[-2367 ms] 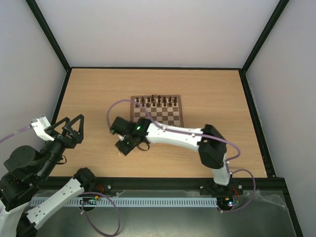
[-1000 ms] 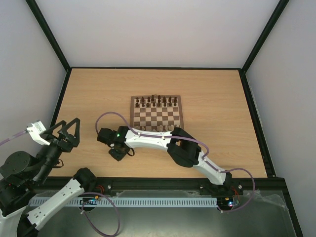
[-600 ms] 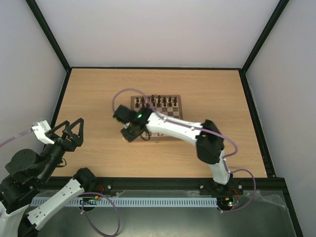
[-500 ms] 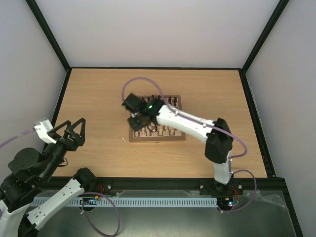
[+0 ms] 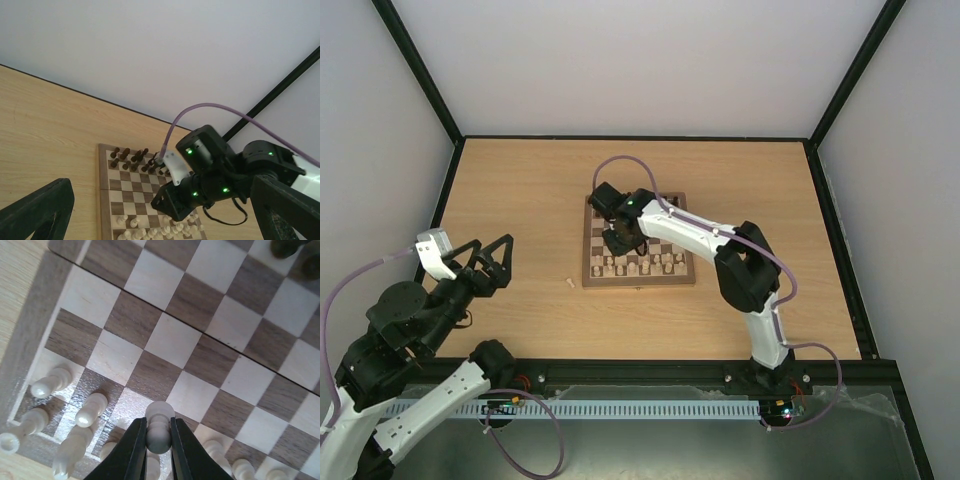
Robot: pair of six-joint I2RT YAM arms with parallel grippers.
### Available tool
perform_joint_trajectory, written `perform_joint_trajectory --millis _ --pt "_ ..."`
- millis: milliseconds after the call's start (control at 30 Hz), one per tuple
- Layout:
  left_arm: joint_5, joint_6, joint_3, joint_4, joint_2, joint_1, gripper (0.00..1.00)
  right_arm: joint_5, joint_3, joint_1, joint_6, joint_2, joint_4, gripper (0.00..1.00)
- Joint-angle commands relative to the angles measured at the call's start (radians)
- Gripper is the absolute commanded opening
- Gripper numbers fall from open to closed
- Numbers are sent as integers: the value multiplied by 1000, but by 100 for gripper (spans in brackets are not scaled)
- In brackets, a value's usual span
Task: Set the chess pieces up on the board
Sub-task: Place the chess piece on the chessboard.
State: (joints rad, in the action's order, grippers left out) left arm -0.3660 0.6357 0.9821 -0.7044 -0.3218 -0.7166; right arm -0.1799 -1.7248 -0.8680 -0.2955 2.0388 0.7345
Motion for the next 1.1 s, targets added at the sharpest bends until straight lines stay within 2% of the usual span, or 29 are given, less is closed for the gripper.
perform_joint_trajectory --millis 0,1067 --pt "3 -7 -10 26 -2 2 100 22 -28 0 17 51 36 14" --pt "6 -4 -23 46 -17 2 100 91 33 -2 23 75 23 16"
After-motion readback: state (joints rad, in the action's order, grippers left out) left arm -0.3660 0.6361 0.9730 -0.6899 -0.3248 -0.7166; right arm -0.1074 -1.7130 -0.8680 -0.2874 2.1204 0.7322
